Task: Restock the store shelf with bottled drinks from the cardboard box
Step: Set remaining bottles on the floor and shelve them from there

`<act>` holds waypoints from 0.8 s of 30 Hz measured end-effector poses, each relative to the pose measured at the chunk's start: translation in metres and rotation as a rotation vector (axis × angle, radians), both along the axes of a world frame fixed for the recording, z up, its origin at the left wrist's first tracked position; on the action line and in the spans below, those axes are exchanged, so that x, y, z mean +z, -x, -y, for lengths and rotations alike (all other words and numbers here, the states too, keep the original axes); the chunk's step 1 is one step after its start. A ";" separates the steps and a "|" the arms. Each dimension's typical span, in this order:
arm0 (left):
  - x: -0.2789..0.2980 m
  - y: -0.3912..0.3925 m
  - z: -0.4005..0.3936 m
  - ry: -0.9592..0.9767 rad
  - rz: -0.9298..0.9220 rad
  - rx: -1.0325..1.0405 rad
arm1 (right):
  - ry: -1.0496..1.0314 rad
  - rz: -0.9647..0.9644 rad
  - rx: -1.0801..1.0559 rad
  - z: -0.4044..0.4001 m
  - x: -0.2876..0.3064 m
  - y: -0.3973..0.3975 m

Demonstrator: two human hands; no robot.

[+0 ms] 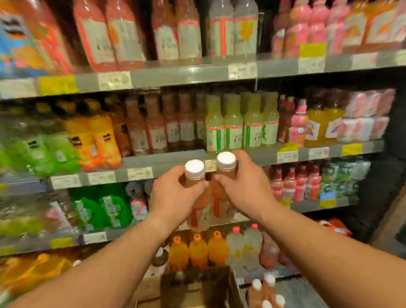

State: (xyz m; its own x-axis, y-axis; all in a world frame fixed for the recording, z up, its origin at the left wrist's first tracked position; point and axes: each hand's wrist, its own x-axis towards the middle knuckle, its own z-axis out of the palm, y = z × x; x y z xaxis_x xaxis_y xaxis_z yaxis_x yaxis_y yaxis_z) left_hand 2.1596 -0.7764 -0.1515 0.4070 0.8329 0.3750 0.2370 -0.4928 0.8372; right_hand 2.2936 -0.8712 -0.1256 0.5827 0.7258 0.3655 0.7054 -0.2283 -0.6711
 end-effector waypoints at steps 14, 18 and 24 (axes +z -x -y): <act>0.093 0.021 -0.129 -0.163 0.053 0.101 | -0.097 0.215 0.060 -0.127 0.092 0.034; 0.084 -0.018 -0.165 -0.100 0.023 0.145 | -0.079 0.165 0.004 -0.165 0.074 -0.002; 0.087 -0.063 -0.205 0.003 -0.129 0.257 | 0.063 0.122 -0.110 -0.236 0.066 -0.036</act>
State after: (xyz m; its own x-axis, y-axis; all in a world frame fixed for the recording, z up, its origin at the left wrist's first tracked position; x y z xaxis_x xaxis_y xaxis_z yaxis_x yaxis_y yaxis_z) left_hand 2.2224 -0.5719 -0.0644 0.2263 0.9159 0.3314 0.4583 -0.4004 0.7935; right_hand 2.3298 -0.6351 -0.0595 0.6139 0.6840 0.3940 0.7491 -0.3475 -0.5640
